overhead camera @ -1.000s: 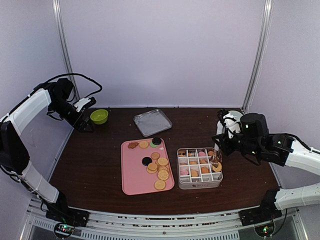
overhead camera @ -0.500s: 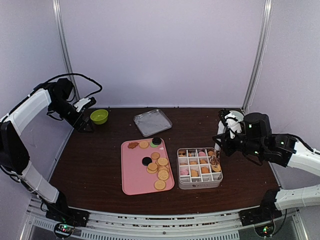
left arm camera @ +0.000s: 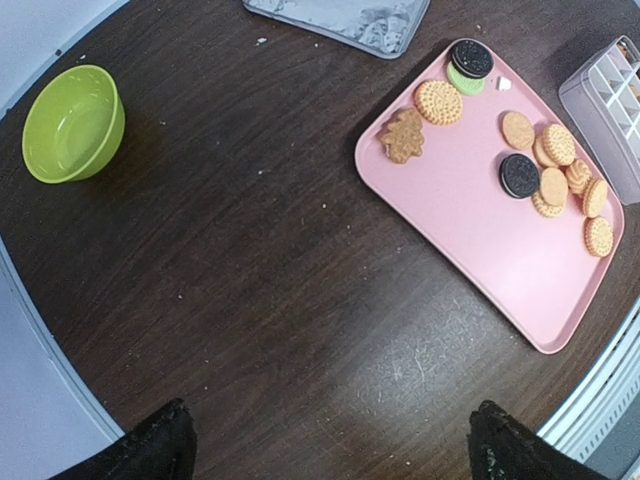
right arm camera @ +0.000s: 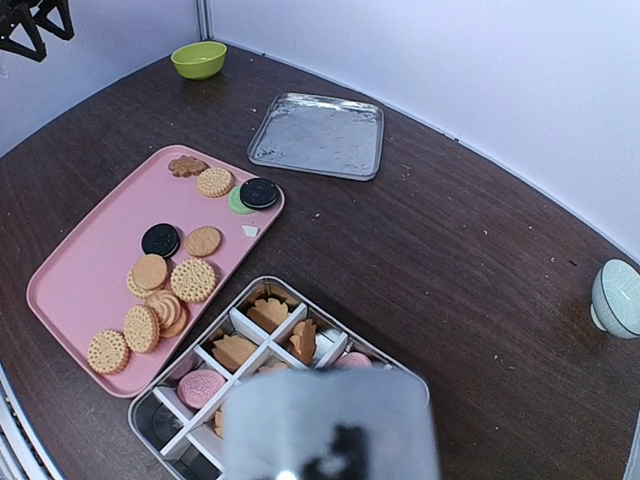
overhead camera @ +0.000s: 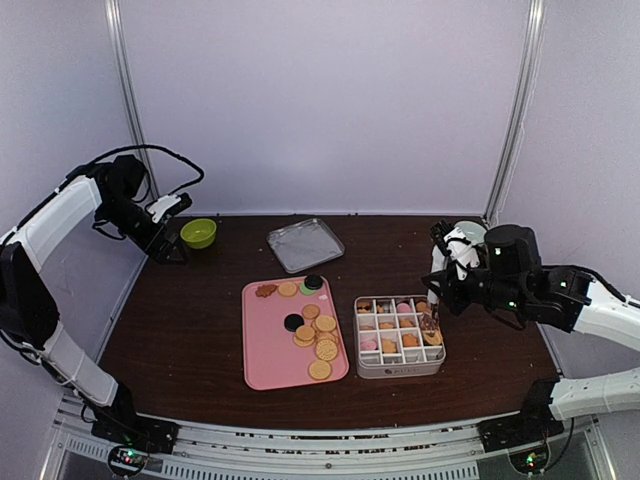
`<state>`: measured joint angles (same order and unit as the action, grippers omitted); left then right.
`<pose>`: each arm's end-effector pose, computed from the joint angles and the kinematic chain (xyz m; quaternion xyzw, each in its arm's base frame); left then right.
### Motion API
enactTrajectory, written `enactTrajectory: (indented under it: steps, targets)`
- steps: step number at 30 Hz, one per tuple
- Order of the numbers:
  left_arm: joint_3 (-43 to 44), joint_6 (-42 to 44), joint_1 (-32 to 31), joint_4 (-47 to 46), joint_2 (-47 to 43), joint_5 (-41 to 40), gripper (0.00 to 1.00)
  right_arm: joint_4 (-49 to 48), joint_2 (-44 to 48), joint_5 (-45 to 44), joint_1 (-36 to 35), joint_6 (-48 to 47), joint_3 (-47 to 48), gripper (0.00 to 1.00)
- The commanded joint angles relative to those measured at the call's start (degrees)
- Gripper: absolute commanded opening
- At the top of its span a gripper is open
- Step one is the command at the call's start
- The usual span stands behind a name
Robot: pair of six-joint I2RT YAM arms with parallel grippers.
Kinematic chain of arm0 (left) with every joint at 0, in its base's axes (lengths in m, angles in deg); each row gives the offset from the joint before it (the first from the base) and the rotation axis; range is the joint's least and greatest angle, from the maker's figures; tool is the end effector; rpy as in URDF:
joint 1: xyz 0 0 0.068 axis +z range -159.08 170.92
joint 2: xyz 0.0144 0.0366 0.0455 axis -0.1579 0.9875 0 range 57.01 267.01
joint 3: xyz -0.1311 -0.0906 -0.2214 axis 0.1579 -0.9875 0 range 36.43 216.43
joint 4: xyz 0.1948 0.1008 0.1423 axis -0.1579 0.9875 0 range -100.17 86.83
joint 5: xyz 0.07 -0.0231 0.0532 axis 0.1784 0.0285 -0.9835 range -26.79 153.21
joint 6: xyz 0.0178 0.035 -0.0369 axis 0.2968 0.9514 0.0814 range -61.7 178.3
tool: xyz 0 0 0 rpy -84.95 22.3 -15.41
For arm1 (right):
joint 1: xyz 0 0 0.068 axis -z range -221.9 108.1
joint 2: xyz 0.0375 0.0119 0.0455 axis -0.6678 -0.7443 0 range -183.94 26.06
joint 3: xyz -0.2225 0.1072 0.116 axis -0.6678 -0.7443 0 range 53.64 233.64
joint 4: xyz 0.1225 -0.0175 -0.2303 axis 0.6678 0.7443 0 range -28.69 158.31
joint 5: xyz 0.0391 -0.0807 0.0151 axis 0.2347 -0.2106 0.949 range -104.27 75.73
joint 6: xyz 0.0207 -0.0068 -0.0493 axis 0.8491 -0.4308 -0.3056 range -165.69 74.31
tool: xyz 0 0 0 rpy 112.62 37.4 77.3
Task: Pack the cookies
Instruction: Place the fake cookies in the empty pocket of the box, then pick up the fake cookies from the plate.
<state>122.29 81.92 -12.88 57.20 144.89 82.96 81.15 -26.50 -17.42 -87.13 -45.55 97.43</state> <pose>0.2936 -0.0315 0.3280 0.2594 0.9344 -0.1359 0.2026 0.1471 0.1454 0.2927 -0.3166 0.7992 0.1750 0.4800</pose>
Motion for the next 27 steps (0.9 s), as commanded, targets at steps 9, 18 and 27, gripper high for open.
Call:
enactTrajectory:
  steps: [9,18,27]
  targets:
    - [1.76,-0.72,-0.16,-0.14,0.81,1.27,0.98,-2.51,1.05,1.68,0.11,-2.21,0.09,0.25]
    - [1.72,-0.68,-0.14,-0.12,0.61,1.51,0.98,-2.52,2.62,1.17,0.08,-1.56,0.39,0.36]
    - [1.45,-0.59,-0.16,0.04,0.54,1.61,0.98,-4.57,3.78,1.57,0.12,0.20,2.06,0.35]
